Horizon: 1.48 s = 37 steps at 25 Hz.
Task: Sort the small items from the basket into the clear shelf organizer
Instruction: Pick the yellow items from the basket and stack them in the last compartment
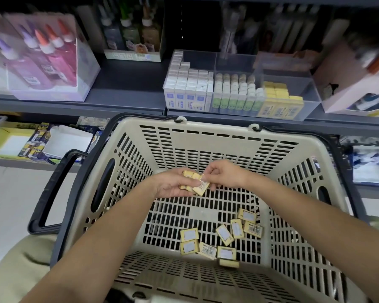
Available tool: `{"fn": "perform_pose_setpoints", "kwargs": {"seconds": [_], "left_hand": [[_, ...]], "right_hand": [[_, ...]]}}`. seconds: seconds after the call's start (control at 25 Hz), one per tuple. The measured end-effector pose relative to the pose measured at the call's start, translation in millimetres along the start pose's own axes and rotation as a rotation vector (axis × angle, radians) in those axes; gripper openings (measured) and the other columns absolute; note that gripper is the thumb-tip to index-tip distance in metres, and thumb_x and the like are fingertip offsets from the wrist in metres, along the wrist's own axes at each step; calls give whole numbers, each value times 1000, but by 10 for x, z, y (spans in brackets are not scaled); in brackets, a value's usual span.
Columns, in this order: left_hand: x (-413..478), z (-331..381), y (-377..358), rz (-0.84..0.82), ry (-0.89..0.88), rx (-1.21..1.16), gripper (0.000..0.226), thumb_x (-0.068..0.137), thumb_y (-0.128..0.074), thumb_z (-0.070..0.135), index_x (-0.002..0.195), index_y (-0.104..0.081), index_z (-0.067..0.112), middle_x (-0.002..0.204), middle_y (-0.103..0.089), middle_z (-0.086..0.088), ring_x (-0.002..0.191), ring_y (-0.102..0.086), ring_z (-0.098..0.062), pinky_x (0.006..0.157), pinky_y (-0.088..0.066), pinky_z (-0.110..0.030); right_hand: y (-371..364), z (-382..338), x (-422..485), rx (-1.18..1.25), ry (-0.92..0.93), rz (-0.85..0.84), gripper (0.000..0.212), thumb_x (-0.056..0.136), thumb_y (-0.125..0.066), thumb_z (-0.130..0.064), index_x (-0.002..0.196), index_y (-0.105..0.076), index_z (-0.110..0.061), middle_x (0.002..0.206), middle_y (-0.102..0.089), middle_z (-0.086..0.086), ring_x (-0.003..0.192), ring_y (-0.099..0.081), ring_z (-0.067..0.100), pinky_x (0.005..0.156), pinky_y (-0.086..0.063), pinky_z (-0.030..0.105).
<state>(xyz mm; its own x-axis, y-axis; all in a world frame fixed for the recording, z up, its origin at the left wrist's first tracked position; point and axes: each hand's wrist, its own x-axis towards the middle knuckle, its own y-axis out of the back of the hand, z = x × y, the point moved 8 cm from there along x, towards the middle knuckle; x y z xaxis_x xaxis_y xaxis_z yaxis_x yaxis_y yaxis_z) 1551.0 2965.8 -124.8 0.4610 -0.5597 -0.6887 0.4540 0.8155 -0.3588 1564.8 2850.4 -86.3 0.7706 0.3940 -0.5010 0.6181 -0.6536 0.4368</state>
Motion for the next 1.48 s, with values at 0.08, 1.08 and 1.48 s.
{"fn": "perform_pose_setpoints", "kwargs": {"seconds": [0.08,1.08,1.48], "left_hand": [[-35,93,-56,9,-20,47,34,70,-75,5,101,-63,10,92,-71,-6,87,-68,-16,75,-58,-26],[-558,184,108,157,-44,61,31,79,-65,-2,103,-55,15,97,-64,-12,84,-67,-23,60,-58,-29],[-591,659,-613,25,-212,-19,24,81,-61,-3,95,-53,14,95,-68,-15,82,-69,-24,56,-57,-26]], "right_hand": [[69,-30,-54,171,-6,21,9,88,-61,-23,87,-57,-14,69,-69,2,58,-65,6,60,-51,21],[-146,-456,-575,-199,95,21,22,77,-73,-21,97,-65,-20,98,-68,-1,88,-65,15,81,-52,30],[642,-492,-1072,223,120,286,15,77,-69,0,78,-64,-14,95,-67,13,86,-62,20,84,-50,27]]}}
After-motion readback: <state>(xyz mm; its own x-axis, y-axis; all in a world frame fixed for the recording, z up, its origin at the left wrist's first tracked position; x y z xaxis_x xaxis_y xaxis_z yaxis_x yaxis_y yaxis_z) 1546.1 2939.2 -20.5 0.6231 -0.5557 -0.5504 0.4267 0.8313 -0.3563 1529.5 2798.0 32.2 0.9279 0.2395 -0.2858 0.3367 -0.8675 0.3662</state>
